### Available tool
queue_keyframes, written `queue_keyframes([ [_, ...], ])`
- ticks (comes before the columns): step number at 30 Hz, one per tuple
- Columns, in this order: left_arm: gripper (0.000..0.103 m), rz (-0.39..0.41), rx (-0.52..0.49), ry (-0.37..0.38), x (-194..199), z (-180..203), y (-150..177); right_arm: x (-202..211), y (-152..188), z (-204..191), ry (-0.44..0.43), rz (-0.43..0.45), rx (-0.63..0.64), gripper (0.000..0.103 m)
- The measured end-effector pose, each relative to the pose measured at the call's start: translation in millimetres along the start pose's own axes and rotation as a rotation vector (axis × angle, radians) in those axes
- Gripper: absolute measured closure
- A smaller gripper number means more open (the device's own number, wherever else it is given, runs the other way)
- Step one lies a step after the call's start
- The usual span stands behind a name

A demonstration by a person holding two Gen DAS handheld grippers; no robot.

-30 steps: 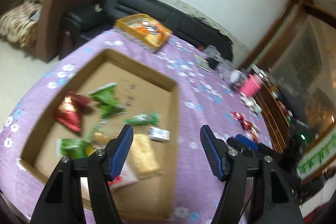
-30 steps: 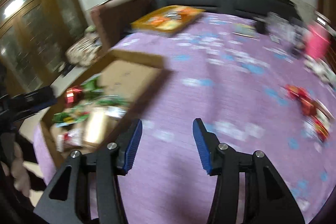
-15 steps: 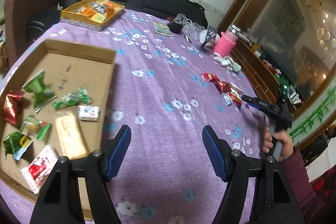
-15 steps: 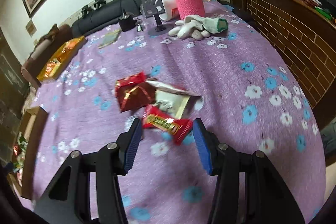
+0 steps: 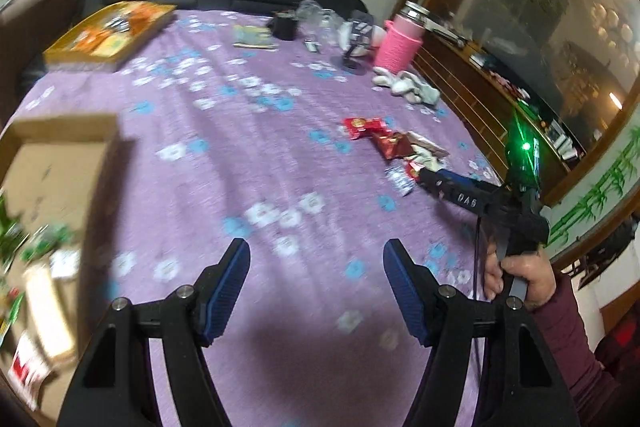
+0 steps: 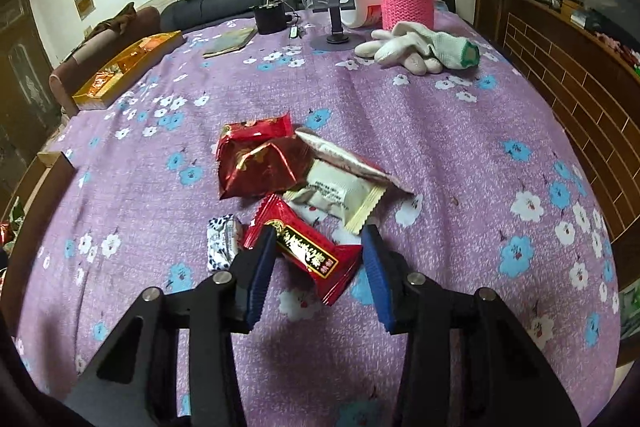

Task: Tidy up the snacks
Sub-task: 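Move both grippers back over the remaining snacks on the table, then grasp the black-white candy with the left gripper while the right grasps the red snack bar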

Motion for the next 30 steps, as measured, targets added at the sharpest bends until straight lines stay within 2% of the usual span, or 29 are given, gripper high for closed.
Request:
queue_keyframes([
  [3,0.035,-0.013,-0.029,0.037,-22.8,19.5,-13.5,2.2,3.4,1.8,-0.037,-0.039,-0.046,0.059],
  [7,0.035,-0.022,-0.116,0.065,-61.5,53.1,-34.7,4.9,5.1,13.2,-0.112,-0.089,-0.168,0.058],
  [8,0.042,-0.019,-0.136,0.076,-69.2,58.9,-39.0,6.0,4.5,17.3,-0.121,-0.093,-0.193,0.058],
  [9,0.059,-0.024,-0.152,0.083,-77.1,63.7,-43.0,7.6,3.0,22.5,-0.121,-0.088,-0.214,0.058],
  [11,0.072,-0.057,-0.166,0.096,-98.6,74.1,-48.7,10.5,0.5,31.9,-0.106,-0.074,-0.242,0.058],
  [14,0.071,-0.070,-0.184,0.090,-121.3,84.5,-54.3,10.8,0.9,39.8,-0.116,-0.084,-0.285,0.058],
  [20,0.071,-0.135,-0.254,0.036,-160.1,92.8,-51.7,10.9,-1.3,36.6,-0.119,-0.090,-0.279,0.053],
  [21,0.082,-0.118,-0.268,0.018,-159.8,92.4,-52.1,11.7,-2.6,36.8,-0.125,-0.086,-0.278,0.052],
  [22,0.085,-0.121,-0.278,0.011,-160.4,92.2,-50.4,12.7,-3.5,37.2,-0.126,-0.080,-0.274,0.051],
  [25,0.086,-0.117,-0.270,0.007,-157.1,87.7,-48.0,14.7,-4.8,36.1,-0.130,-0.067,-0.255,0.048],
  [30,0.086,-0.095,-0.232,0.016,-142.6,78.0,-47.3,15.1,-7.4,22.7,-0.088,-0.016,-0.140,0.040],
])
Point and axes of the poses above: each gripper's, at about its wrist camera, not at the fingertips, and x roughly against the way its jaws point, z to its right, y to its underside, the point moved 9 cm from there along -x, roughly the way its jaws point, and after that the axes turned 13 degrees about -x, right-handed, at the moved point
